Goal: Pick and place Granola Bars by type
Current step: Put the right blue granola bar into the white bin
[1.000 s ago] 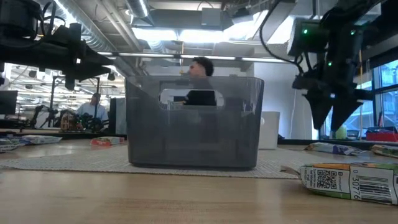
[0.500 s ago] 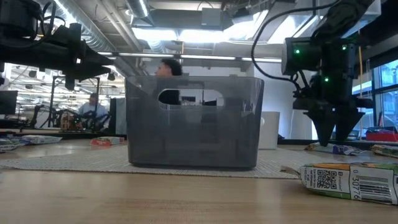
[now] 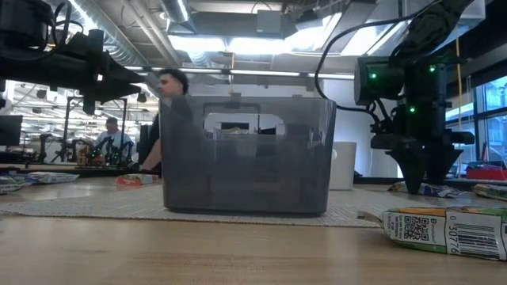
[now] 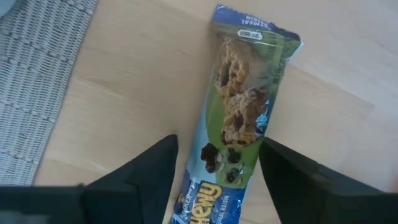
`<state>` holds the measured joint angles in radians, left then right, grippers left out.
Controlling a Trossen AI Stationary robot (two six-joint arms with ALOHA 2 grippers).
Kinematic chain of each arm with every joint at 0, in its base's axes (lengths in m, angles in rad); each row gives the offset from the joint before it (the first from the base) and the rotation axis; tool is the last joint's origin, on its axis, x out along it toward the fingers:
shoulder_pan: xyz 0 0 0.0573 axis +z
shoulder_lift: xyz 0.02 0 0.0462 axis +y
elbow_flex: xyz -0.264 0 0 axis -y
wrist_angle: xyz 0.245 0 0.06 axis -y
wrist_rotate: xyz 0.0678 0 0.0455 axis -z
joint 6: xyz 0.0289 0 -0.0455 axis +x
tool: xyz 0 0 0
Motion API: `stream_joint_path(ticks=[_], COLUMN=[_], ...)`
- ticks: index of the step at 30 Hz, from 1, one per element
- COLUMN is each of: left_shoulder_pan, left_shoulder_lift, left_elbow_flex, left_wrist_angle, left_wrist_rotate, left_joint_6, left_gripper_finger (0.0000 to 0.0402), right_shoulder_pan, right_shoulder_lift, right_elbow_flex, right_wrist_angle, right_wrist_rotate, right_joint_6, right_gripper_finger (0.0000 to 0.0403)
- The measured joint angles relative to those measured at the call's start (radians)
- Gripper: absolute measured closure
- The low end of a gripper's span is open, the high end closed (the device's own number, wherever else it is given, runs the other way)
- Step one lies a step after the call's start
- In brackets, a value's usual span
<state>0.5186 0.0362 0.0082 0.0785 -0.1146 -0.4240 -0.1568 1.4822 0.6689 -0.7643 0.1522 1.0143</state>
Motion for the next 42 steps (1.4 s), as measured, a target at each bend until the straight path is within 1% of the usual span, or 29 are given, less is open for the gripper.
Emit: stream_joint_path(ticks=[7, 12, 20, 26, 30, 32, 35, 39, 42], left_shoulder_pan=[0.0, 0.0, 0.0, 0.0, 0.0, 0.0, 0.0, 0.0, 0.0], left_shoulder_lift=[0.0, 0.0, 0.0, 0.0, 0.0, 0.0, 0.0, 0.0, 0.0], left_elbow_flex=[0.0, 0.0, 0.0, 0.0, 0.0, 0.0, 0.0, 0.0, 0.0], left_wrist_angle=[0.0, 0.0, 0.0, 0.0, 0.0, 0.0, 0.0, 0.0, 0.0], left_wrist_rotate=[0.0, 0.0, 0.0, 0.0, 0.0, 0.0, 0.0, 0.0, 0.0], left_joint_6=[0.0, 0.0, 0.0, 0.0, 0.0, 0.0, 0.0, 0.0, 0.0], left_gripper_finger=[0.0267, 0.0267, 0.0267, 0.0267, 0.0267, 0.0267, 0.0267, 0.0267, 0.0267], right_shoulder_pan=[-0.002, -0.002, -0.002, -0.002, -0.002, -0.002, -0.002, -0.002, -0.006], right_shoulder_lift=[0.001, 0.002, -0.031, -0.128, -0.202, -0.237, -0.278, -0.29, -0.286], right_elbow_flex=[0.0, -0.001, -0.006, -0.006, 0.036, 0.073, 0.149, 0.27, 0.347], right_wrist_angle=[0.008, 0.007, -0.028, -0.048, -0.074, -0.094, -0.103, -0.083, -0.027], right_wrist_rotate=[-0.013, -0.015, -0.026, -0.03, -0.024, 0.0, 0.071, 0.171, 0.227], right_joint_6=[-0.001, -0.004, -0.006, -0.004, -0.008, -0.026, -0.063, -0.179, -0.273], right_gripper_finger=[0.0236, 0.0264, 0.0274, 0.0274, 0.0275, 0.0275, 0.0275, 0.0274, 0.0274])
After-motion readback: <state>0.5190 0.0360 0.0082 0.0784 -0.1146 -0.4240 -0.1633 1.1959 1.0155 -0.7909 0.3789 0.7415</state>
